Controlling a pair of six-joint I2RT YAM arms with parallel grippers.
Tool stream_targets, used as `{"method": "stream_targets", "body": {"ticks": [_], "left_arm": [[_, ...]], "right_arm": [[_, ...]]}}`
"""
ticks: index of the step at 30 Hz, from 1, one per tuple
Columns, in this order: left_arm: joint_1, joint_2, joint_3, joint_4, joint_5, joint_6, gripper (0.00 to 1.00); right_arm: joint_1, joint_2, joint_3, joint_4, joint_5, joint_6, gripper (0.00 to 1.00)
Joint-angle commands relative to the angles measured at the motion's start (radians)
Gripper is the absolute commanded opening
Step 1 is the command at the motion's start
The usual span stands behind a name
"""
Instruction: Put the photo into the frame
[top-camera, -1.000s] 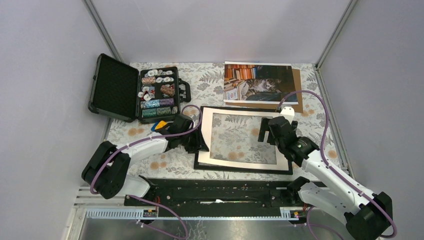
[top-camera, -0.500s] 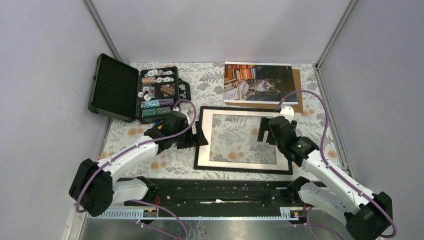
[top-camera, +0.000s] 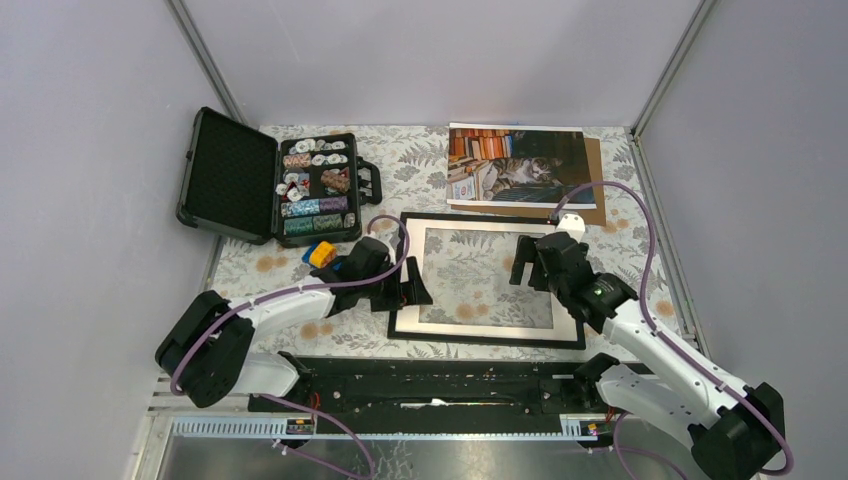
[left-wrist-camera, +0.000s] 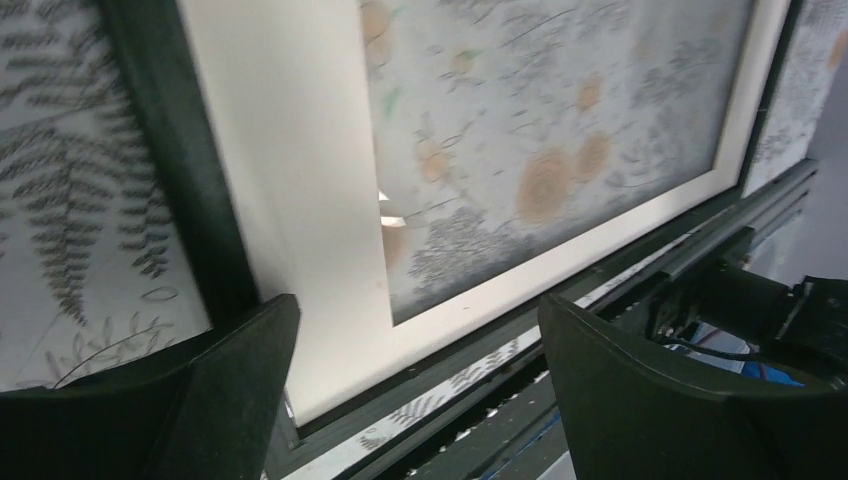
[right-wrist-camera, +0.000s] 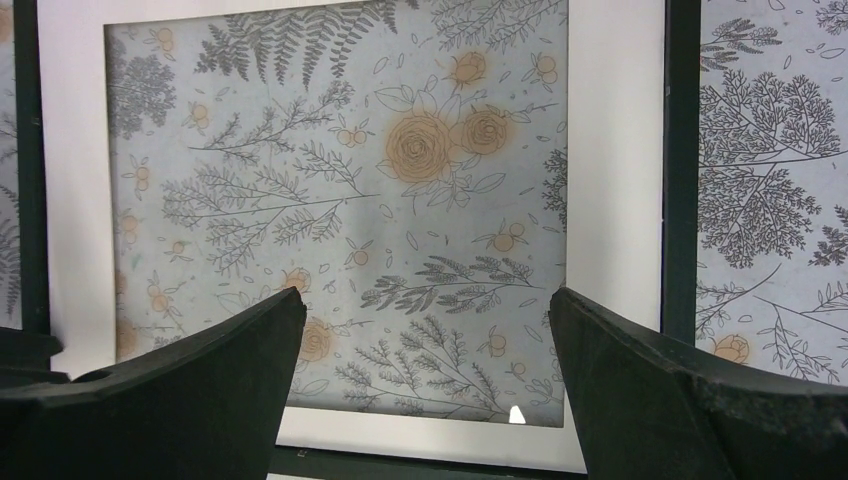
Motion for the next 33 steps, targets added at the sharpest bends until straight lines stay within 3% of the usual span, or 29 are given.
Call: {"method": "stream_targets", "body": {"ticks": [1, 7, 10, 18, 22, 25, 33], "left_arm": [[-0.001, 0.006, -0.049, 0.077, -0.027, -0.018, 0.95], [-0.001, 0.018, -0.038, 0.088, -0.006, -0.028, 0.97], [-0.001, -0.057, -0.005, 0.039, -0.040, -0.006, 0.99], [0.082, -0.144, 0.354, -0.143, -0.123, 0.142, 0.99], [0.113, -0.113, 0.466, -0.031, -0.162, 0.076, 0.99], [0.114, -0.068, 0.499, 0.154, -0.167, 0.032, 0.99], [0.116, 0.166, 0.619, 0.402, -0.219, 0.058, 0.99]], "right_arm": [[-0.005, -0.036, -0.017, 0.016, -0.007, 0.027, 1.00], [-0.004, 0.014, -0.002, 0.019, -0.024, 0.038, 1.00], [-0.004, 0.026, 0.013, 0.015, -0.025, 0.037, 1.00], [-0.007, 0.074, 0.138, 0.121, -0.063, 0.005, 1.00], [-0.038, 0.195, 0.276, 0.203, -0.094, 0.007, 1.00], [-0.097, 0.304, 0.406, 0.281, -0.133, 0.036, 1.00], [-0.359, 0.560, 0.565, 0.580, -0.290, 0.299, 1.00]]}}
